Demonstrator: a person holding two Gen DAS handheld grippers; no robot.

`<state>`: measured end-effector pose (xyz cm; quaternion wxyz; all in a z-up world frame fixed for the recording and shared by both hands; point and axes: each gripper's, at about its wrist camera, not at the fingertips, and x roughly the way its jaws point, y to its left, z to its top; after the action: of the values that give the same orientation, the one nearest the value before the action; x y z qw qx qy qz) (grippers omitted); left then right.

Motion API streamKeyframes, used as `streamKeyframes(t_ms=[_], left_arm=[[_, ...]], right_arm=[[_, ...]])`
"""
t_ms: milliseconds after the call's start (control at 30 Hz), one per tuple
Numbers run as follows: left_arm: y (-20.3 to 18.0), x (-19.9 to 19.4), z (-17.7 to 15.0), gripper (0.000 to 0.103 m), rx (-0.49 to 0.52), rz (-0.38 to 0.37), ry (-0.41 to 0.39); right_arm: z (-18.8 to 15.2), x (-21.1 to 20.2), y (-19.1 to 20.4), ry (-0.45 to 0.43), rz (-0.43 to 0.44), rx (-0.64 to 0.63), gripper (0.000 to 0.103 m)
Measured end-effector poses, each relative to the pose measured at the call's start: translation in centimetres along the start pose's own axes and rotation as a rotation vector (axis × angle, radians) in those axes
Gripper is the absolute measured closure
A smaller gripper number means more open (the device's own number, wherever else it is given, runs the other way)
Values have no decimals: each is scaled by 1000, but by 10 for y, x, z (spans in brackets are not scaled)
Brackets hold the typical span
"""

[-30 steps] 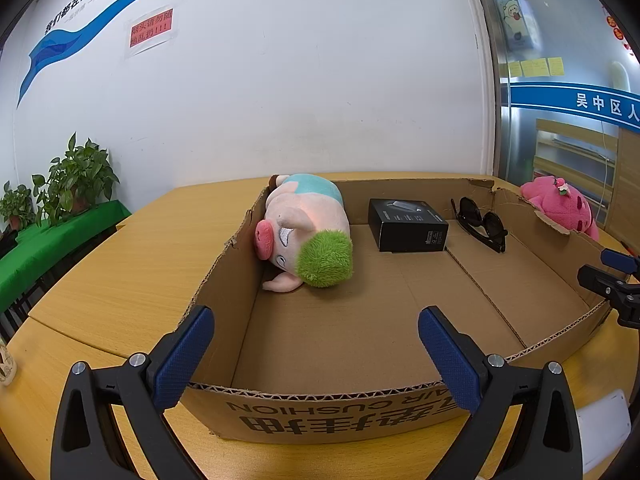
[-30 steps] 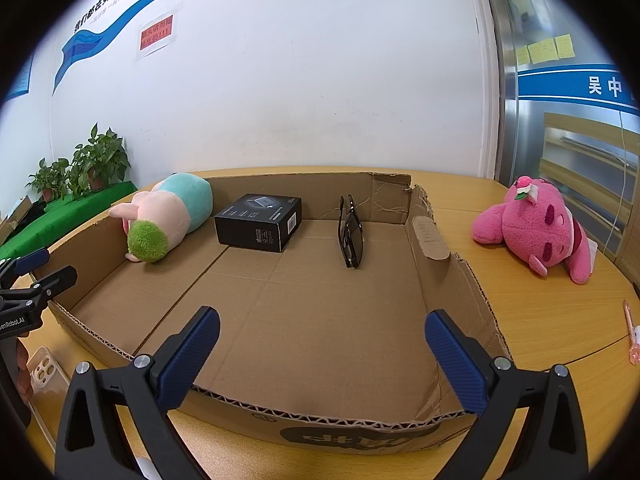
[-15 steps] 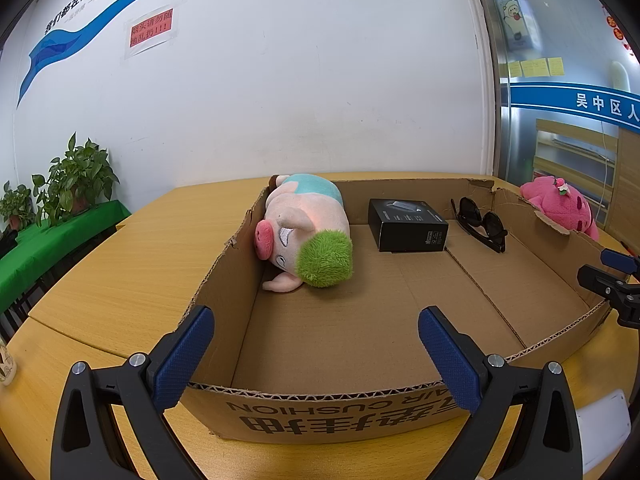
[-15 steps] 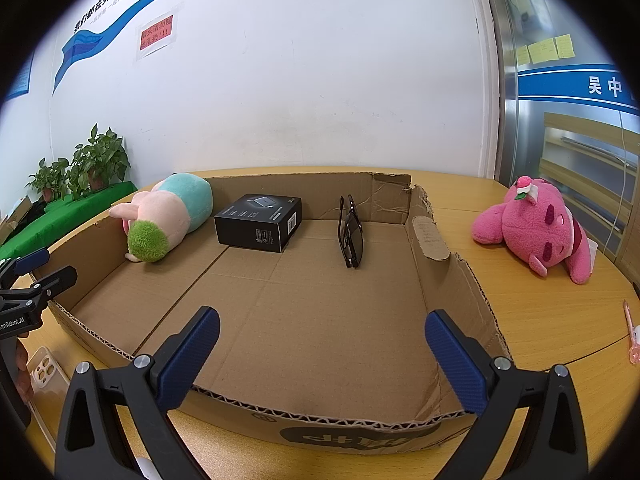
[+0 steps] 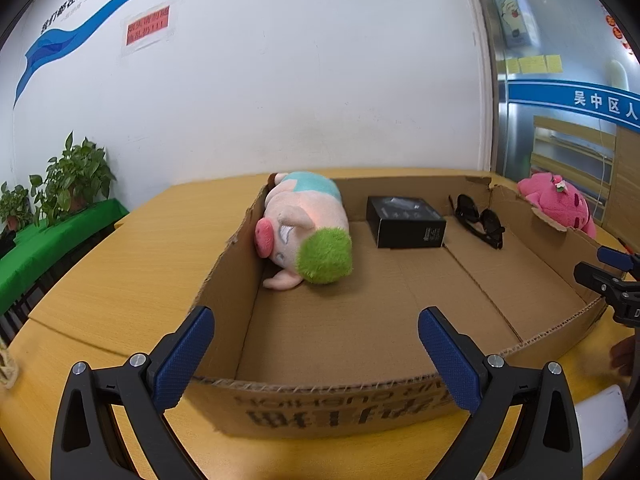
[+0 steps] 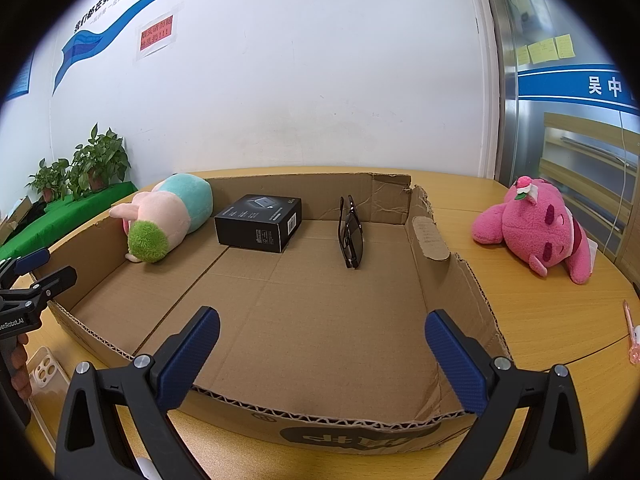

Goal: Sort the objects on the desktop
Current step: 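Move the left gripper down to the clear phone case with white rim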

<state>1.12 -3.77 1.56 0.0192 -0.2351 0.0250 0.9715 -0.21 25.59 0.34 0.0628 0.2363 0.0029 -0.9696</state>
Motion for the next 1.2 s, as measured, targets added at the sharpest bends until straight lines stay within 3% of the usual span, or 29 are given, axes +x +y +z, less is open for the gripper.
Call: streamKeyframes(t_ms=[133,233,333,433,567,767,900,967,1033,1200], left_arm=[[12,-46,18,0,24,0,-87],[32,-64,21,0,0,-42,-16],[56,-66,2,0,-25,-85,102],[66,-56,-26,0,-4,-106,220],[64,-40,-58,0,-3,-142,316],[64,-18,-75,5,-70,-163,399],[57,-16,-79,31,-35,-163,417],[53,-19,-80,52,-6,-168,408],[55,-20,-80,85,-17,-188,403],[64,-24,-81,93,-53,-178,402]], right_arm=[[3,4,1,-3,-25,12,1],[9,2,1,69,-48,-3,1],[17,-24,4,19,-198,-82,1],[26,-60,15,23,-79,-61,1],[15,-92,63,100,99,19,1],[-27,-74,148,267,309,37,1],[-43,-52,171,340,331,78,1],[-47,-43,177,360,321,70,1],[-52,-39,176,372,284,60,1],[-65,-34,163,391,197,55,4]])
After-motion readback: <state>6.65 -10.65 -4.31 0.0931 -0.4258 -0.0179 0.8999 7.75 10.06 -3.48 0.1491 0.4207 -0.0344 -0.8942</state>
